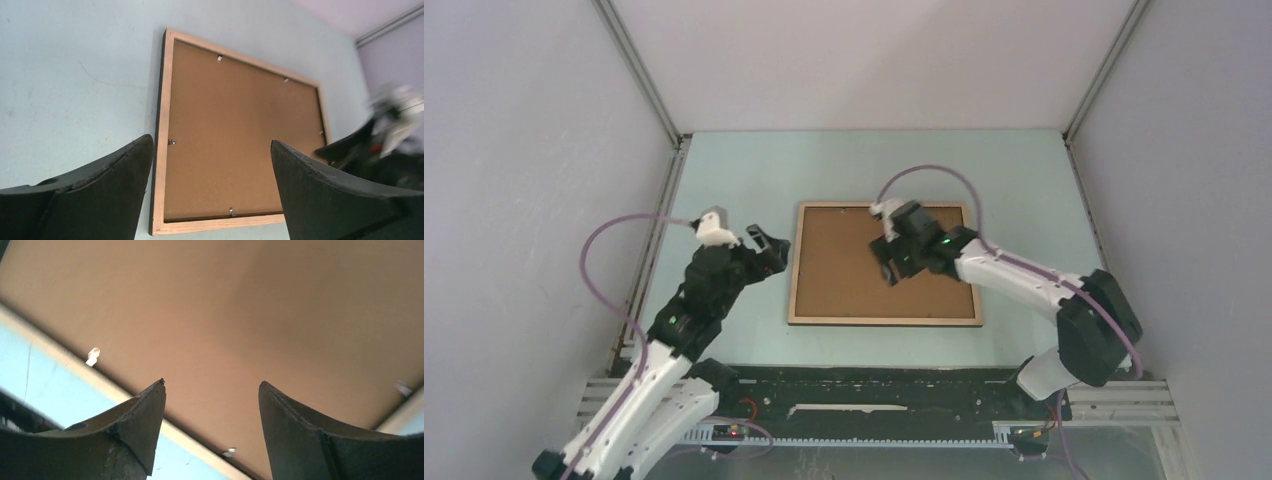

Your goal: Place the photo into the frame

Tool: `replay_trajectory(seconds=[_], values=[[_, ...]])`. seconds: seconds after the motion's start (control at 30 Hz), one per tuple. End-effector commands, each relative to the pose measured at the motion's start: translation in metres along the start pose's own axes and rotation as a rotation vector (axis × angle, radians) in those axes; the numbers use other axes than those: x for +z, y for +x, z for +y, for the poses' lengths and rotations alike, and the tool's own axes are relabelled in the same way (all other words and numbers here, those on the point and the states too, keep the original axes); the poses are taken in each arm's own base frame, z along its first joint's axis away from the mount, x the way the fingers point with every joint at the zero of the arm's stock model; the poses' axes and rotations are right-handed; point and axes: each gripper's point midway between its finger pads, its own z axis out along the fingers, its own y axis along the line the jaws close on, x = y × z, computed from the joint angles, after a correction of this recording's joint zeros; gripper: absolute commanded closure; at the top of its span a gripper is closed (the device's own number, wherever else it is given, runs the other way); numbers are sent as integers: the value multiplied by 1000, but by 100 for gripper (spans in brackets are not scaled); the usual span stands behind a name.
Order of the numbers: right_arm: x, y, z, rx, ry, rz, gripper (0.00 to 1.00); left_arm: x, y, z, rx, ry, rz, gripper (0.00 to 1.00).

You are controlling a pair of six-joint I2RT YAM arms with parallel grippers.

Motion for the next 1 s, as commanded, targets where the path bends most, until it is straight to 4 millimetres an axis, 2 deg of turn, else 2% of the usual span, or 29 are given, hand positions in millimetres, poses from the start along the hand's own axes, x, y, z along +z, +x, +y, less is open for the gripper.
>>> replay_trajectory(seconds=[0.0, 0.1, 0.27, 0.47, 0.7, 0.8, 0.93, 0.97], values=[[0, 40, 66, -332, -121, 198, 27, -32, -38, 0, -86, 64, -226, 6], [4, 50, 96, -485, -110, 274, 31, -51, -49, 7, -65, 71, -305, 6], [19, 65, 127, -602, -136, 352, 41, -68, -54, 14, -41, 69, -346, 5], [29, 92, 138, -665, -129, 446, 55, -72, -53, 12, -31, 92, -344, 5], [42, 111, 135, -698, -82, 486, 56, -73, -53, 11, -34, 97, -346, 5], [46, 104, 134, -730, -24, 438, 70, -77, -55, 13, -59, 89, -355, 5], [39, 71, 132, -741, 52, 293, 98, -76, -51, 29, -141, 4, -340, 5], [35, 62, 133, -727, 50, 257, 100, -74, -48, 35, -172, -28, -337, 5]])
